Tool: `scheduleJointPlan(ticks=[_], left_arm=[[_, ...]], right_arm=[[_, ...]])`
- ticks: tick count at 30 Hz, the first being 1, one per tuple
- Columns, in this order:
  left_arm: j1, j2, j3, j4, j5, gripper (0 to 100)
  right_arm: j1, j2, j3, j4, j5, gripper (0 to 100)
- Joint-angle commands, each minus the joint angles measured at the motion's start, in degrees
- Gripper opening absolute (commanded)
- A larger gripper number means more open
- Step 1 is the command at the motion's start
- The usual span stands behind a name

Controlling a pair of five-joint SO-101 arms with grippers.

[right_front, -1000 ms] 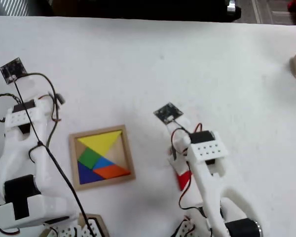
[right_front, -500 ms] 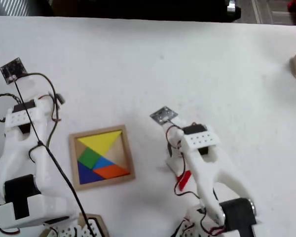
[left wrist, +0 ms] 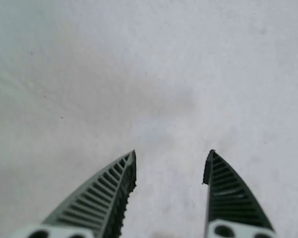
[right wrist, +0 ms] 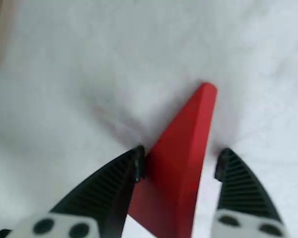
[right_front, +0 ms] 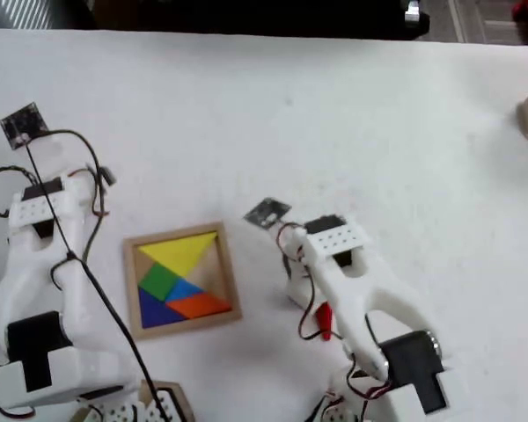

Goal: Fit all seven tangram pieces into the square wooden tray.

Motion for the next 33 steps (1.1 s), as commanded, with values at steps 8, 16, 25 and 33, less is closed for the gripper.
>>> scheduleJointPlan(ticks=[8, 16, 25, 33], left_arm=[[0.75, -0.13, -0.70, -1.49, 0.26, 23], [0.75, -0.13, -0.70, -1.58, 0.26, 23], [0.75, -0.13, 0.18, -4.22, 0.26, 23], [0.75, -0.13, 0.00, -4.31, 0.26, 23]], right_arm=[[1.71, 0.66, 0.00, 1.01, 0.35, 1.9], [0.40, -0.75, -1.49, 1.71, 0.35, 1.9], [-9.80, -11.65, -13.71, 6.64, -12.66, 1.8], [-20.97, 0.66, -27.25, 3.03, -28.22, 1.8]])
